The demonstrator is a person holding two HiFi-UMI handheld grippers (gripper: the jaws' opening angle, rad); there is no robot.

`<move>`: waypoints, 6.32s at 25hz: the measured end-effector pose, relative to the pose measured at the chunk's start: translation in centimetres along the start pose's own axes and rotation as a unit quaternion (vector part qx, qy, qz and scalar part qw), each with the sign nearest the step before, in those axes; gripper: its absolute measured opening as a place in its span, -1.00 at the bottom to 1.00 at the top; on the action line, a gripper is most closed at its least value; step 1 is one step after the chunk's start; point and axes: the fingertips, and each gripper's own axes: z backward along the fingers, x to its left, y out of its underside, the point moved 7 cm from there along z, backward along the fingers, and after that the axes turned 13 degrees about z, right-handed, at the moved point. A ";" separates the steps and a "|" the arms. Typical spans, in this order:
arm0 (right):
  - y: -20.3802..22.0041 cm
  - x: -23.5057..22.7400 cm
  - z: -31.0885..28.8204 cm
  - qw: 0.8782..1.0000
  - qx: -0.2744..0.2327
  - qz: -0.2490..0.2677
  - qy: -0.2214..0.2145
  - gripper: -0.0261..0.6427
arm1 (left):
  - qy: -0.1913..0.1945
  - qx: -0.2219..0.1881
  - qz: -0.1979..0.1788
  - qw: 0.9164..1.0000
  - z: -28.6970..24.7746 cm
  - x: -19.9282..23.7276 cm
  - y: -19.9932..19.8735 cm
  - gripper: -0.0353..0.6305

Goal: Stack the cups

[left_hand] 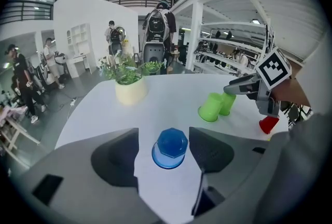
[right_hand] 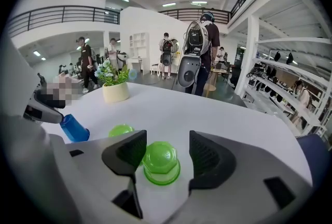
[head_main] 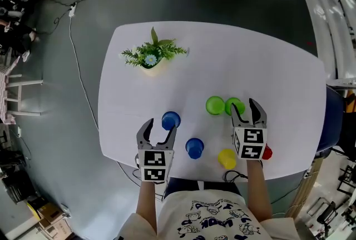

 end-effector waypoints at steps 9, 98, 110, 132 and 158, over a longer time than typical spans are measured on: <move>-0.1 -1.0 2.3 0.999 -0.013 -0.025 0.029 -0.10 | 0.021 0.039 -0.020 0.999 -2.8 -1.1 2.1 -0.19; -4.7 2.5 3.2 0.989 0.043 0.086 -0.110 -0.14 | 0.259 0.143 -0.158 0.942 0.6 -9.0 7.6 0.05; -3.6 1.4 6.3 0.996 0.004 0.029 -0.082 -0.05 | 0.263 0.156 -0.172 0.936 0.1 -9.7 8.1 -0.16; 7.0 5.7 15.4 0.986 0.076 -0.042 -0.140 -0.05 | 0.225 0.039 -0.110 0.967 0.0 -11.3 -8.2 -0.16; 13.0 10.7 15.1 0.969 0.172 -0.011 -0.175 -0.22 | 0.204 0.043 -0.089 0.974 -2.8 -12.3 -8.4 -0.16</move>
